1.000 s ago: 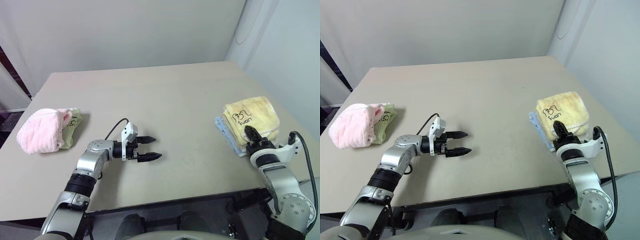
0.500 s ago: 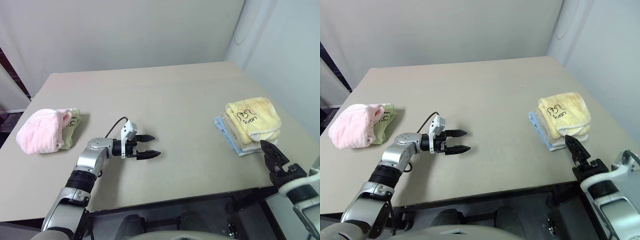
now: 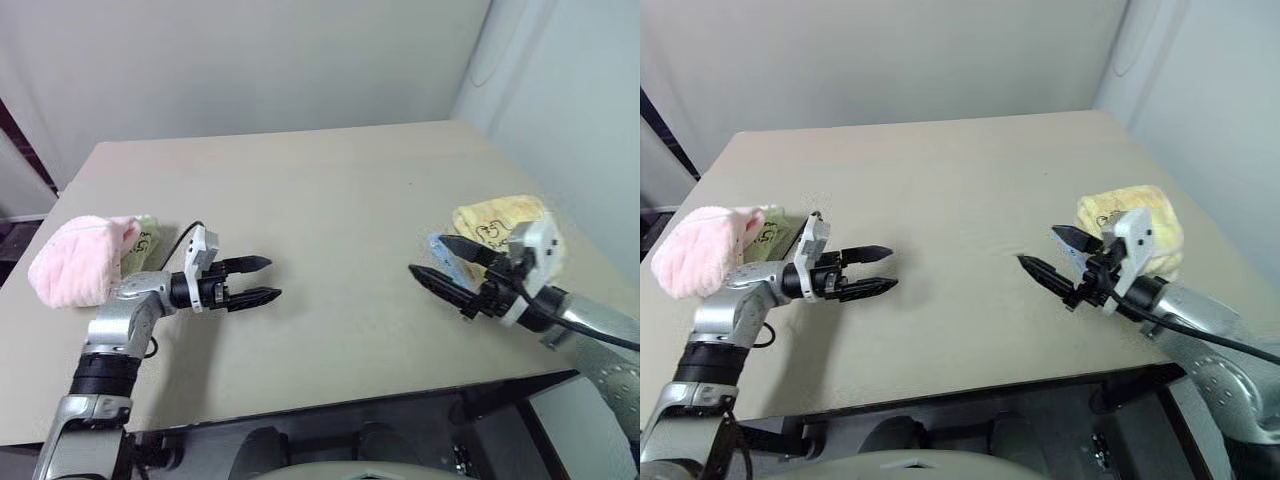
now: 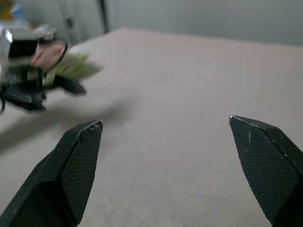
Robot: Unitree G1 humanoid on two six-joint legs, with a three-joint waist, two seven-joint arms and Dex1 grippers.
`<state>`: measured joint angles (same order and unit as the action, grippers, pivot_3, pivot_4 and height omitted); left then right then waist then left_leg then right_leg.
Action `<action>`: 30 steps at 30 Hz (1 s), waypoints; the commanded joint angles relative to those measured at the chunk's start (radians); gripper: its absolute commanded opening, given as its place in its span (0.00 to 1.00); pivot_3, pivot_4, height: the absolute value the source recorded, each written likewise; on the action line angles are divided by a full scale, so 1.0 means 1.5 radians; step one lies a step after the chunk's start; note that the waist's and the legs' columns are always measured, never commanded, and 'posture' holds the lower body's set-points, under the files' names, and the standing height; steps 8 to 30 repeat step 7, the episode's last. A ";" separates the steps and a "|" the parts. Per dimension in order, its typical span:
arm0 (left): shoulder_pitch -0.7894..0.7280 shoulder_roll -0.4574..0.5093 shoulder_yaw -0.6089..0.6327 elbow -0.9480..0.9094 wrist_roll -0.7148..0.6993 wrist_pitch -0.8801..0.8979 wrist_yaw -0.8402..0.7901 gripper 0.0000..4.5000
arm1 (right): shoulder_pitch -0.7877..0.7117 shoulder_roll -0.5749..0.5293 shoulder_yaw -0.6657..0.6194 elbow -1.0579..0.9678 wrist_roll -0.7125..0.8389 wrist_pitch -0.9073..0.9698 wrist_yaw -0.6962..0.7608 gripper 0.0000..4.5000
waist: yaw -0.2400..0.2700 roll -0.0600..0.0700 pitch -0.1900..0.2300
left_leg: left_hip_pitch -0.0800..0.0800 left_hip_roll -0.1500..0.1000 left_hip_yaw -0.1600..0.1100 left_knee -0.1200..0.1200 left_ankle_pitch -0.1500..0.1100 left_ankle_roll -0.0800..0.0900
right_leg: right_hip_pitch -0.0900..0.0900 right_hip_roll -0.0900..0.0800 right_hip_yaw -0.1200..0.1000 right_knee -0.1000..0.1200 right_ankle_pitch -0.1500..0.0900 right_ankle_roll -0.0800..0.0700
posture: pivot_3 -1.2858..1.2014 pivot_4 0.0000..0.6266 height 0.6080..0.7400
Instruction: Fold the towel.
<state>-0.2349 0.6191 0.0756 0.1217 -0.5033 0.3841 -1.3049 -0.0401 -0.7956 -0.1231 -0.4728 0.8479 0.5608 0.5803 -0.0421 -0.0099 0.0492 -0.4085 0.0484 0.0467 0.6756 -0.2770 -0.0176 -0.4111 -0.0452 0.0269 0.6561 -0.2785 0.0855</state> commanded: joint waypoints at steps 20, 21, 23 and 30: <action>0.197 0.049 0.087 -0.206 -0.065 0.056 0.066 1.00 | -0.093 0.065 0.089 0.124 -0.090 -0.031 0.145 0.99 | 0.012 -0.001 0.000 | 0.000 0.001 0.001 0.001 -0.001 0.001 | 0.001 -0.001 -0.001 -0.001 0.000 0.000 | 0.52 0.00 0.70; 0.197 0.049 0.087 -0.206 -0.065 0.056 0.066 1.00 | -0.093 0.065 0.089 0.124 -0.090 -0.031 0.145 0.99 | 0.012 -0.001 0.000 | 0.000 0.001 0.001 0.001 -0.001 0.001 | 0.001 -0.001 -0.001 -0.001 0.000 0.000 | 0.52 0.00 0.70; 0.197 0.049 0.087 -0.206 -0.065 0.056 0.066 1.00 | -0.093 0.065 0.089 0.124 -0.090 -0.031 0.145 0.99 | 0.012 -0.001 0.000 | 0.000 0.001 0.001 0.001 -0.001 0.001 | 0.001 -0.001 -0.001 -0.001 0.000 0.000 | 0.52 0.00 0.70; 0.197 0.049 0.087 -0.206 -0.065 0.056 0.066 1.00 | -0.093 0.065 0.089 0.124 -0.090 -0.031 0.145 0.99 | 0.012 -0.001 0.000 | 0.000 0.001 0.001 0.001 -0.001 0.001 | 0.001 -0.001 -0.001 -0.001 0.000 0.000 | 0.52 0.00 0.70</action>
